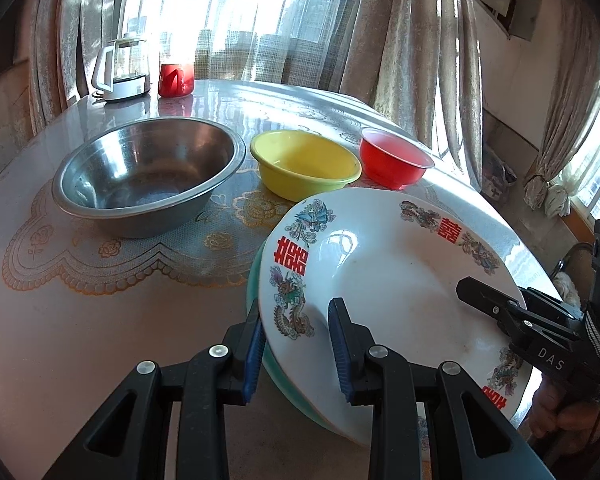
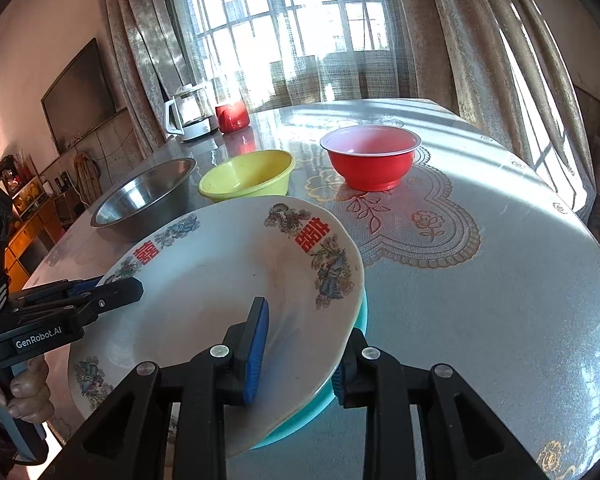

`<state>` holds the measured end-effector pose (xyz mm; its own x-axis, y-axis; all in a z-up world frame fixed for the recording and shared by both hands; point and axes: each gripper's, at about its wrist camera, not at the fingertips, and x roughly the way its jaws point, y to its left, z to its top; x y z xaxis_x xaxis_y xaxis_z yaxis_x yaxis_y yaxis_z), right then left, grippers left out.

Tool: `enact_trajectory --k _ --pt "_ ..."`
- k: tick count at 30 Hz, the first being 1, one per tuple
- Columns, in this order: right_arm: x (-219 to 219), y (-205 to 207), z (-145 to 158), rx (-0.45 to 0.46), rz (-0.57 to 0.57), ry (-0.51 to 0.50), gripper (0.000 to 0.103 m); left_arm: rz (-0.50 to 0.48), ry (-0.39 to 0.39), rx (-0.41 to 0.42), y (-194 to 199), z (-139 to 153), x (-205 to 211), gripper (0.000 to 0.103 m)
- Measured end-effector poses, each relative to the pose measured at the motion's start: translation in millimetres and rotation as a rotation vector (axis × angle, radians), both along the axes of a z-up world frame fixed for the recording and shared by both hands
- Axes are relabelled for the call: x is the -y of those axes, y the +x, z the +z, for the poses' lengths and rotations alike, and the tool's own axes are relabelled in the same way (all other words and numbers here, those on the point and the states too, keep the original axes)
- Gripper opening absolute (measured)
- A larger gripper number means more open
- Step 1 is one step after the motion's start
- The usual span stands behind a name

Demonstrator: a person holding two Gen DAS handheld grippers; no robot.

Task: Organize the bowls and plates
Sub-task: 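Carry the large plate with the right tool onto the stacked plates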

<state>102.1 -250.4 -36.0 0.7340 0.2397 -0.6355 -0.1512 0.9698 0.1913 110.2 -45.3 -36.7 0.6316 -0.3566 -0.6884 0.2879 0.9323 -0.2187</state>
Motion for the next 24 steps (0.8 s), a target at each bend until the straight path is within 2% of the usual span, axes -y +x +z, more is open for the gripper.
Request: enact_trajectory --k 9,15,24 --pt "-2 4 -6 -0.014 -0.017 0.013 0.027 0.011 0.009 0.007 -3 2 2 0.03" --pt "-2 0 -6 -0.033 -0.014 0.031 0.031 0.014 -0.004 0.001 -6 2 1 0.03" --pt "16 -17 2 0.007 -0.091 0.082 0.033 0.014 -0.024 0.01 -13 3 -1 0.03"
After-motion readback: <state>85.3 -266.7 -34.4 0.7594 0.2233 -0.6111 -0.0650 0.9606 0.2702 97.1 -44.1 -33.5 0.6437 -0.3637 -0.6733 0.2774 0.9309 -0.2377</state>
